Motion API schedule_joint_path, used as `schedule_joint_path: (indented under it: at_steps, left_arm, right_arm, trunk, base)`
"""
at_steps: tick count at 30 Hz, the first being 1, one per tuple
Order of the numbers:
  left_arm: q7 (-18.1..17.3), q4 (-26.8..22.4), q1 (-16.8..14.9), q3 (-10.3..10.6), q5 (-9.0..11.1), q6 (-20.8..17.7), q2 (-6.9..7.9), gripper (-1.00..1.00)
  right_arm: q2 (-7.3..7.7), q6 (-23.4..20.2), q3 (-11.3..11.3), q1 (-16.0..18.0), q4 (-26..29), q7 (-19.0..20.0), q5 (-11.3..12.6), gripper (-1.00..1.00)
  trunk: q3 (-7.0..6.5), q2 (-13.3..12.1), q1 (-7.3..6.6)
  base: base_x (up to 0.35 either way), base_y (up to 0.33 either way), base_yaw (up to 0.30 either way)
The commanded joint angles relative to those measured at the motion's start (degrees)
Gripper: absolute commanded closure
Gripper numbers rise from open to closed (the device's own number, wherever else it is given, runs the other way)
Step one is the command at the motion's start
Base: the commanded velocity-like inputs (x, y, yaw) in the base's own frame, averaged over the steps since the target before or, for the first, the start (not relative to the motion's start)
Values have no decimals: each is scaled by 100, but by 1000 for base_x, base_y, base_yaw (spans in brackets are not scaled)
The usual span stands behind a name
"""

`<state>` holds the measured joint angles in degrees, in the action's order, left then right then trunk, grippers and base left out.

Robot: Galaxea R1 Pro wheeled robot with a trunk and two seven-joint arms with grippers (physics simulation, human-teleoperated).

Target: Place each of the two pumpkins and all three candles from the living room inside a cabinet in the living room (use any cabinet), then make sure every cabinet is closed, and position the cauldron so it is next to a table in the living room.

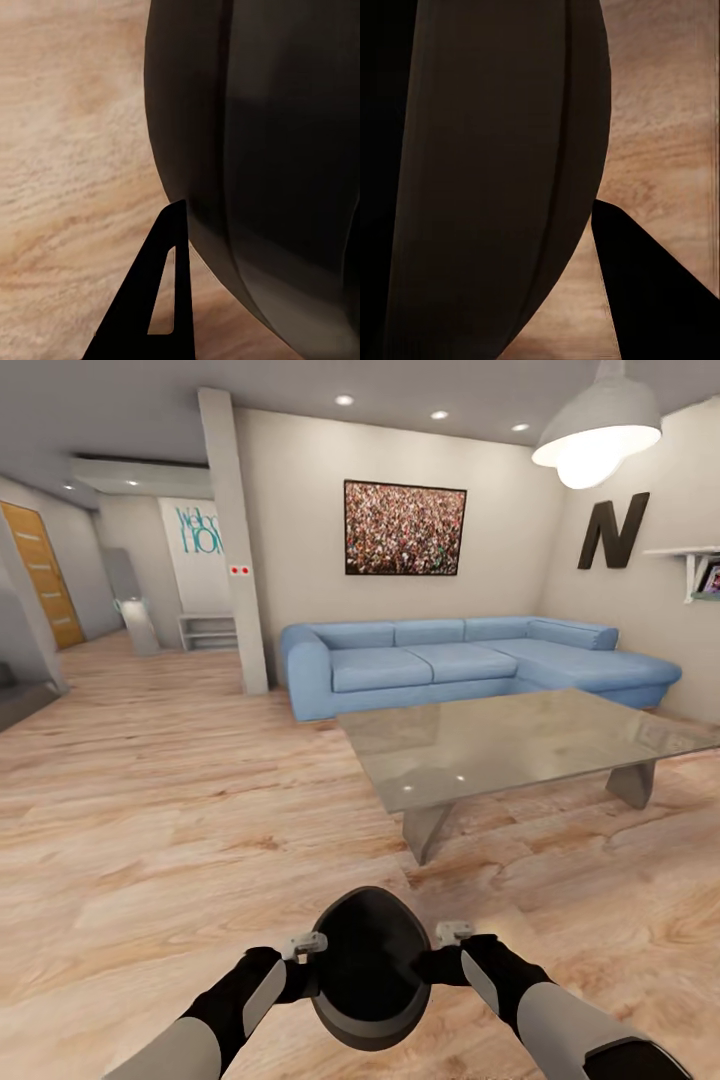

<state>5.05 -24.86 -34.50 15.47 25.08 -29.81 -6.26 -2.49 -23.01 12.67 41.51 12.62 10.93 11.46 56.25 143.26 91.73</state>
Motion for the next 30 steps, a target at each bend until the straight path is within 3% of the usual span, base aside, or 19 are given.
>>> schedule_joint_path:
  at_steps: [1,15,30]
  left_arm:
    - [22,6,4,26,-249,-16,-147,100]
    - [-30,-81,4,34,-248,1,-130,100]
    - [-38,-85,4,35,-244,2,-130,100]
  right_arm:
    - [-4,16,-291,7,381,-74,-109,100]
    - [3,16,-291,7,382,-74,-109,100]
    - [3,16,-291,7,381,-74,-109,100]
  trunk:
    - [-6,1,-1]
    - [-71,1,-1]
    - [-73,1,-1]
  base:
    - [0,0,-250]
    - [4,0,-217]
    - [265,0,-9]
